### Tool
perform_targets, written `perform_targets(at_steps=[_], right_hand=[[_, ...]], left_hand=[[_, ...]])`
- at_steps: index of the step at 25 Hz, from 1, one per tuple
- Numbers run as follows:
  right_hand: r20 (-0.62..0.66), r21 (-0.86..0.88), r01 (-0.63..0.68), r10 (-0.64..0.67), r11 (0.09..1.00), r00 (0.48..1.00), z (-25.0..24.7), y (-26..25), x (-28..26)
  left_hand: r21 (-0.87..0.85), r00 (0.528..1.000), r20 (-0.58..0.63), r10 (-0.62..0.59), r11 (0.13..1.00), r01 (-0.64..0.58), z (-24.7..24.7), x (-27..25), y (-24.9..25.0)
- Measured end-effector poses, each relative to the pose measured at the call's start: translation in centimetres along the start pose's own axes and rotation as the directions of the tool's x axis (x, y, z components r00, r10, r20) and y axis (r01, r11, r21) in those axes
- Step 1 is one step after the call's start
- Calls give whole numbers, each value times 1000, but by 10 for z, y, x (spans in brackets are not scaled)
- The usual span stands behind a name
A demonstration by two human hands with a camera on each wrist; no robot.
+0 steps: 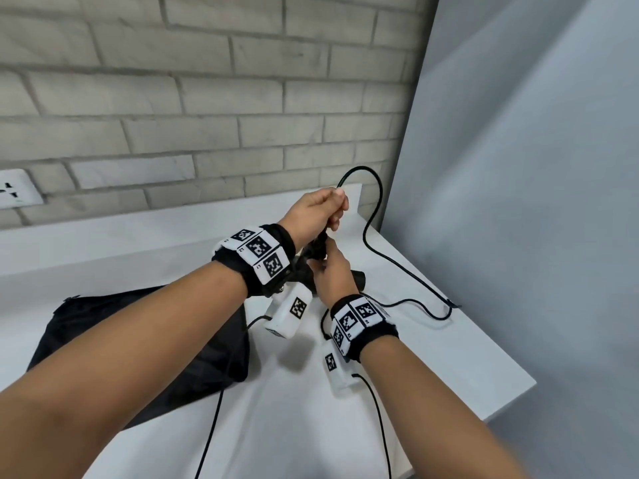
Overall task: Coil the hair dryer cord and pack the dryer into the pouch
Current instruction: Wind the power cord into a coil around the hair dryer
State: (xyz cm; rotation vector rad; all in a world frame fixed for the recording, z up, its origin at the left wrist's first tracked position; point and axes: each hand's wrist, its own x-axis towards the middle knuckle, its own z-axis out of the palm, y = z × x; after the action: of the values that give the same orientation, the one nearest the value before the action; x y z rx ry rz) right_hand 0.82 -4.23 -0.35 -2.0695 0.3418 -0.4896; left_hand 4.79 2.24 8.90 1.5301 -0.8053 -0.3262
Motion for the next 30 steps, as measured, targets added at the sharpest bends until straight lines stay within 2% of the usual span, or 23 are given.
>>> perform_targets(at_steps=[3, 6, 7, 8, 9, 11, 12, 13, 15, 17, 18, 21, 22, 25, 26, 28, 30], right_hand=[[63, 24, 3, -4, 1000, 998, -9, -7, 2], [106, 35, 41, -45, 999, 993, -21, -14, 3], [59, 8, 69, -69, 998, 996, -26, -17, 2], [-35, -21, 107, -108, 994, 994, -31, -19, 1], [-173, -57, 163, -171, 985, 970, -38, -22, -1], [-447, -199, 266, -329, 943, 832, -57, -31, -1], [-496, -263, 260, -361, 929, 790, -67, -36, 2], [-479, -282, 212, -329, 936, 814, -74, -40, 8], [-325, -265, 23, -112, 964, 939, -81, -47, 22], [-166, -322, -124, 73, 938, 983, -79, -47, 32], [-115, -336, -132, 99, 933, 988, -75, -46, 34], [-62, -331, -67, 49, 941, 997, -61, -44, 37], [-57, -282, -46, 31, 958, 998, -57, -45, 37], [-17, 45, 37, -36, 998, 999, -51, -50, 34], [5, 26, 83, -83, 996, 997, -52, -54, 32], [93, -131, 176, -165, 976, 982, -55, -61, 27], [182, -255, 266, -224, 930, 957, -57, -67, 21]], left_hand=[[89, 996, 61, 66, 994, -71, -1, -2, -12], [21, 999, -35, 37, 999, -36, -2, 6, -13], [-13, 997, -82, 14, 1000, -15, -3, 10, -12], [-48, 992, -129, -6, 999, 0, -3, 14, -10], [-82, 985, -169, -23, 997, 9, -4, 18, -10], [-141, 975, -219, -42, 990, 11, -5, 23, -9], [-171, 971, -235, -51, 985, 10, -5, 25, -9], [-200, 967, -247, -58, 980, 8, -5, 25, -8], [-257, 964, -256, -71, 966, 3, -6, 25, -3], [-300, 969, -233, -81, 954, 7, -7, 24, 4], [-313, 973, -216, -83, 950, 11, -7, 23, 8], [-336, 981, -173, -90, 941, 27, -9, 18, 21], [-342, 982, -165, -94, 939, 32, -10, 16, 25], [-375, 986, -136, -99, 926, 41, -11, 8, 37], [-396, 988, -119, -94, 917, 39, -11, 5, 40], [-438, 992, -94, -79, 898, 30, -13, 4, 46], [-474, 991, -117, -68, 881, 4, -19, 4, 53]])
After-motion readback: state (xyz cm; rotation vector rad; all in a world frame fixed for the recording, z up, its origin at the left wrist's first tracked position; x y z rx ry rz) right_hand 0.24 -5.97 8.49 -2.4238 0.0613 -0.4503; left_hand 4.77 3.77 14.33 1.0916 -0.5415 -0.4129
